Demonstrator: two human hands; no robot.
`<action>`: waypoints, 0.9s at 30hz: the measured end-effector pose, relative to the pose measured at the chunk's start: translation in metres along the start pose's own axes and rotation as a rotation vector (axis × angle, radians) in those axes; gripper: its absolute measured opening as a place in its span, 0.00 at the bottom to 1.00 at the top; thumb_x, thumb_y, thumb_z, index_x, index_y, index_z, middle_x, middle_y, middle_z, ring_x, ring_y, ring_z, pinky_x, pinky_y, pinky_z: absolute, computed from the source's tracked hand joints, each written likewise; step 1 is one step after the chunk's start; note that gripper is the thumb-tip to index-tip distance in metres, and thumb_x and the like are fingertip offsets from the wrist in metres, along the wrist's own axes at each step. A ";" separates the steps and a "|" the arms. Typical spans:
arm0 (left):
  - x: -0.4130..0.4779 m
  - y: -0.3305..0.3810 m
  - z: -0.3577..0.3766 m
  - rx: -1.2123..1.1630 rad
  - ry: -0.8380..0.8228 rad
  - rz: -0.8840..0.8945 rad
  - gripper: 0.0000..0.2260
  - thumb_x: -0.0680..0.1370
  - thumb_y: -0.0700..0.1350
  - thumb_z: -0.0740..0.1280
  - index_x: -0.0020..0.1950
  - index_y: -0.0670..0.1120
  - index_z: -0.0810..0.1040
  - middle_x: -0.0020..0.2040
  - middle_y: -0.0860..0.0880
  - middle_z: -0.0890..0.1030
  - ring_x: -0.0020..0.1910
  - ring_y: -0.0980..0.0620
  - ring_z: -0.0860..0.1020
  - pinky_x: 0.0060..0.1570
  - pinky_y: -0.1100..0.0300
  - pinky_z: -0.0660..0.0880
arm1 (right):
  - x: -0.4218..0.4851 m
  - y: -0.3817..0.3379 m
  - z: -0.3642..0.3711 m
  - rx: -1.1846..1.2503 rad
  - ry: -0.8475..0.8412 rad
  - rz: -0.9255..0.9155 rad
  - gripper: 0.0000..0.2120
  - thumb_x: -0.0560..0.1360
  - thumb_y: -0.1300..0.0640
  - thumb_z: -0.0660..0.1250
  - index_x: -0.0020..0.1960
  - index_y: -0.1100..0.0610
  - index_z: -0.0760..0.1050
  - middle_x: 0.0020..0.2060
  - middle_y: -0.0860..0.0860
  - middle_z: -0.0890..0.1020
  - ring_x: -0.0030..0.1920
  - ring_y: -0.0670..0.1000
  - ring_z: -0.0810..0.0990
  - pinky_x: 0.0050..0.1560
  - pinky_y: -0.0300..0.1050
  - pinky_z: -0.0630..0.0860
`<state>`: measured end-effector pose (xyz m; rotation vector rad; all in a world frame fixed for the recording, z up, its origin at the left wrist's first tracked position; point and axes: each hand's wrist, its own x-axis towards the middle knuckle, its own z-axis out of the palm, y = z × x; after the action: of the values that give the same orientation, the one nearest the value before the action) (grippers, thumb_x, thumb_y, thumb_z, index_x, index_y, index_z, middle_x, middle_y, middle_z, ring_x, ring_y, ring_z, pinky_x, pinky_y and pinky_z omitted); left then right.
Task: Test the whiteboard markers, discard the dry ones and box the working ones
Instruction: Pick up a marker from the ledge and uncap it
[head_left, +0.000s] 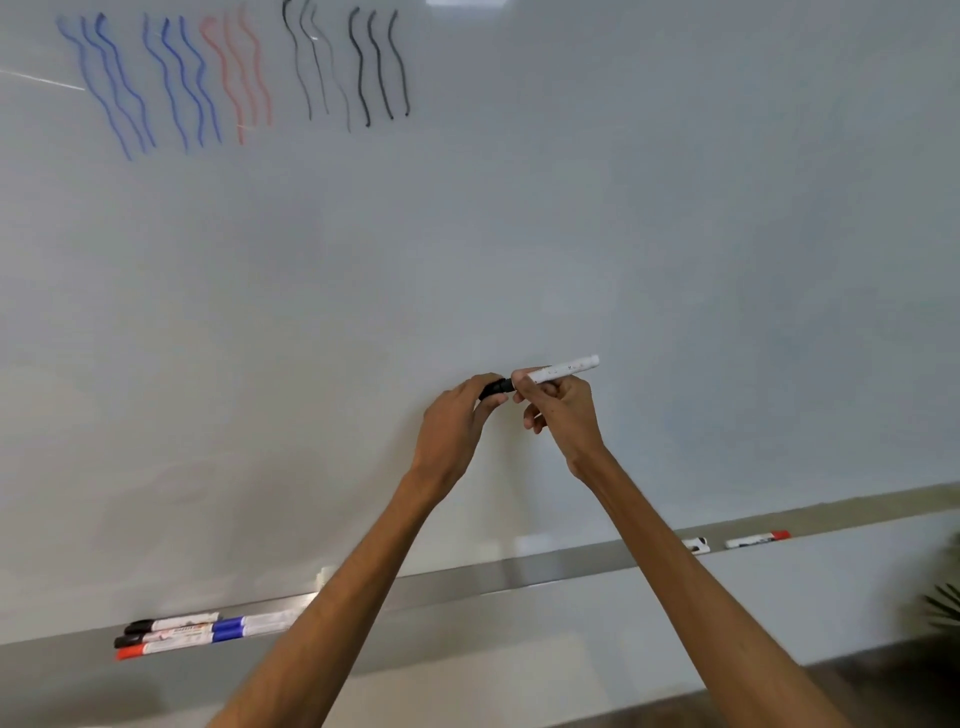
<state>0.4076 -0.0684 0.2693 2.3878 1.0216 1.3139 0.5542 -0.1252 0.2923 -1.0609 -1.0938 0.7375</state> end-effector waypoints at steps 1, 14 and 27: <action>-0.001 0.002 0.003 -0.007 -0.012 0.009 0.11 0.83 0.53 0.61 0.61 0.51 0.77 0.54 0.57 0.82 0.50 0.55 0.80 0.52 0.55 0.77 | -0.001 0.001 -0.002 0.003 0.009 0.011 0.07 0.77 0.54 0.71 0.48 0.57 0.82 0.34 0.51 0.83 0.26 0.49 0.75 0.29 0.39 0.72; -0.023 0.018 0.050 -0.143 -0.062 0.102 0.08 0.83 0.40 0.60 0.57 0.42 0.78 0.48 0.49 0.82 0.37 0.56 0.81 0.47 0.64 0.76 | -0.017 0.016 -0.018 0.176 0.203 0.238 0.12 0.76 0.63 0.68 0.34 0.60 0.72 0.24 0.52 0.70 0.22 0.49 0.66 0.26 0.39 0.65; -0.047 0.009 0.103 0.096 -0.192 0.182 0.15 0.83 0.55 0.56 0.61 0.52 0.78 0.51 0.56 0.83 0.41 0.54 0.81 0.37 0.57 0.76 | -0.052 0.056 -0.081 -0.027 0.201 0.350 0.12 0.75 0.51 0.73 0.40 0.59 0.78 0.27 0.52 0.75 0.23 0.48 0.69 0.25 0.38 0.65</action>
<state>0.4786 -0.0933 0.1846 2.6719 0.8483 1.0840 0.6154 -0.1762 0.2151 -1.3377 -0.7563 0.8720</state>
